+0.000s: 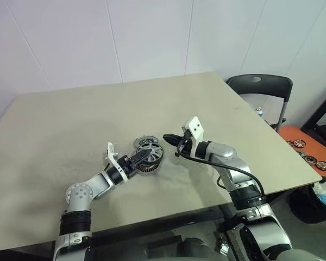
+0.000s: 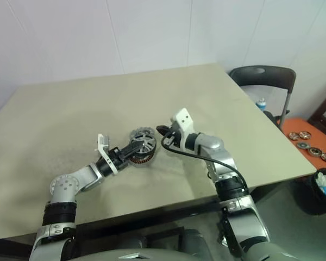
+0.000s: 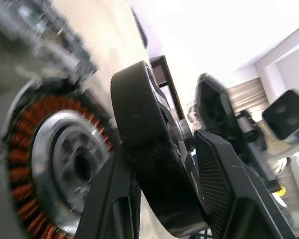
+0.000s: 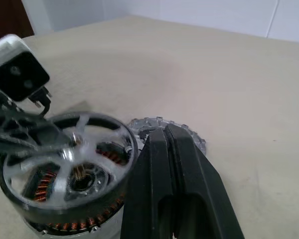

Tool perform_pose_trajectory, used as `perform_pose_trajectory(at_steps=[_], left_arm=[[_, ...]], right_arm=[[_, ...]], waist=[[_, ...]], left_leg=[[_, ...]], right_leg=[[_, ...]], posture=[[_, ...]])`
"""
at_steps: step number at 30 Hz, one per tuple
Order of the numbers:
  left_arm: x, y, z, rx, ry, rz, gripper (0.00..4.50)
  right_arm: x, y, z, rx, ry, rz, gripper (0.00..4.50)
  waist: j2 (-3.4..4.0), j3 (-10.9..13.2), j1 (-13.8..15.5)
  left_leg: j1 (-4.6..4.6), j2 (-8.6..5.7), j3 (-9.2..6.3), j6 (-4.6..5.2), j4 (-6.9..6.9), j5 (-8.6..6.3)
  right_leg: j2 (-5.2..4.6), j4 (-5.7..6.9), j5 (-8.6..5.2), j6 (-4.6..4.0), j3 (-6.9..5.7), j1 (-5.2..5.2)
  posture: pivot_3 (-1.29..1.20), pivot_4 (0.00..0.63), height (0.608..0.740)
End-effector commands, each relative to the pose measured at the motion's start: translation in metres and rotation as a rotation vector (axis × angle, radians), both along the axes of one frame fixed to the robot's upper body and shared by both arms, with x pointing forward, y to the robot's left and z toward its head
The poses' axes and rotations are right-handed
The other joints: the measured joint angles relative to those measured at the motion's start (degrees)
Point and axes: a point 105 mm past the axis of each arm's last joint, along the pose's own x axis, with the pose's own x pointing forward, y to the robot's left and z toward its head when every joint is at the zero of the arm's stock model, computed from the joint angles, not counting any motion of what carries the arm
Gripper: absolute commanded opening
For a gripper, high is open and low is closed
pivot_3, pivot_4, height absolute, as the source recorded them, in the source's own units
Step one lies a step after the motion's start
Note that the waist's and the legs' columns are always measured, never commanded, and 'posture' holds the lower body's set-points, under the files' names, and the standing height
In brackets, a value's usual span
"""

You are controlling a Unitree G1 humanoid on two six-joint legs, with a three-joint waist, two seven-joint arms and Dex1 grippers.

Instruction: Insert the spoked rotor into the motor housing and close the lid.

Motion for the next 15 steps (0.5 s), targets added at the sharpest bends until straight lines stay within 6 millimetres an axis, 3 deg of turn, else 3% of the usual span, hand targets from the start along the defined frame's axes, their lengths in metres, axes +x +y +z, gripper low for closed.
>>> perform_pose_trajectory(at_steps=[1,15], left_arm=[[0.003,0.004,0.005,0.024,-0.031,0.020,1.28],[0.001,0.014,-0.005,0.052,-0.009,0.068,1.28]], right_arm=[[0.001,0.005,0.017,0.013,-0.060,0.016,0.00],[0.004,0.000,0.016,-0.007,-0.068,0.005,0.00]], waist=[[0.00,0.0,0.0],[0.00,0.0,-0.1]], left_leg=[[0.00,0.00,0.00,0.00,0.00,0.00],[0.03,0.00,0.00,0.00,0.00,0.00]], right_leg=[[0.00,0.00,0.00,0.00,0.00,0.00],[0.01,0.01,0.00,0.00,0.00,0.02]], posture=[[0.00,0.000,0.740],[0.00,0.000,0.740]])
